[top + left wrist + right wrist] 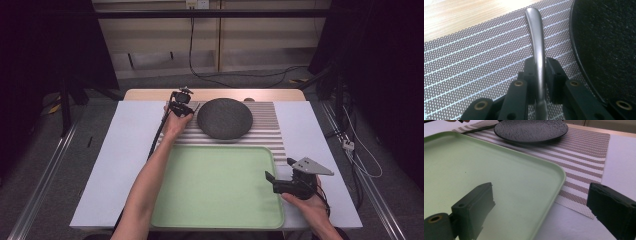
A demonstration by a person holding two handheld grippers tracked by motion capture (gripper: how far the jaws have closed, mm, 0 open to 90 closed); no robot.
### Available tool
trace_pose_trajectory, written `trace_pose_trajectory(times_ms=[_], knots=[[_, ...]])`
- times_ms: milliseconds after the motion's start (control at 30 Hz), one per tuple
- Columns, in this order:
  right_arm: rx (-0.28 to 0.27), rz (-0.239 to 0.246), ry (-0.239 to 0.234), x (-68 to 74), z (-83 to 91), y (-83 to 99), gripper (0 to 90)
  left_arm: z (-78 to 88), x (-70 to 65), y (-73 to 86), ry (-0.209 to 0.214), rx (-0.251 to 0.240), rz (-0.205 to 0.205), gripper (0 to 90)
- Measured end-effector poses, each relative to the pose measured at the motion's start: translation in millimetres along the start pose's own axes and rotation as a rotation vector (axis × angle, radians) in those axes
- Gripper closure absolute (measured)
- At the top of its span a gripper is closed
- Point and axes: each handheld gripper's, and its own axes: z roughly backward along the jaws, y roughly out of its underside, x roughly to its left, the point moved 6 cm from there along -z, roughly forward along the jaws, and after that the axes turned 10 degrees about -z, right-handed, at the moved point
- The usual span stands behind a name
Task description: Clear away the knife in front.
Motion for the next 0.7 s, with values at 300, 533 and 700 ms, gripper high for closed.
trace_pose_trajectory(times_ms=[300,533,700], knots=[[0.005,0.009,-0.002,0.4,-1.1,0.4,6.9,0.3,-0.5,-0.6,-0.004,0.007,0.0,79.7],[0.006,0.006,-0.001,0.5,-2.0,0.3,6.8,2.2,0.7,-1.2,-0.006,0.005,-0.006,79.8],[0.006,0.006,0.0,0.4,-2.1,0.3,6.8,6.5,1.3,-4.0,0.003,-0.005,-0.014,79.8]])
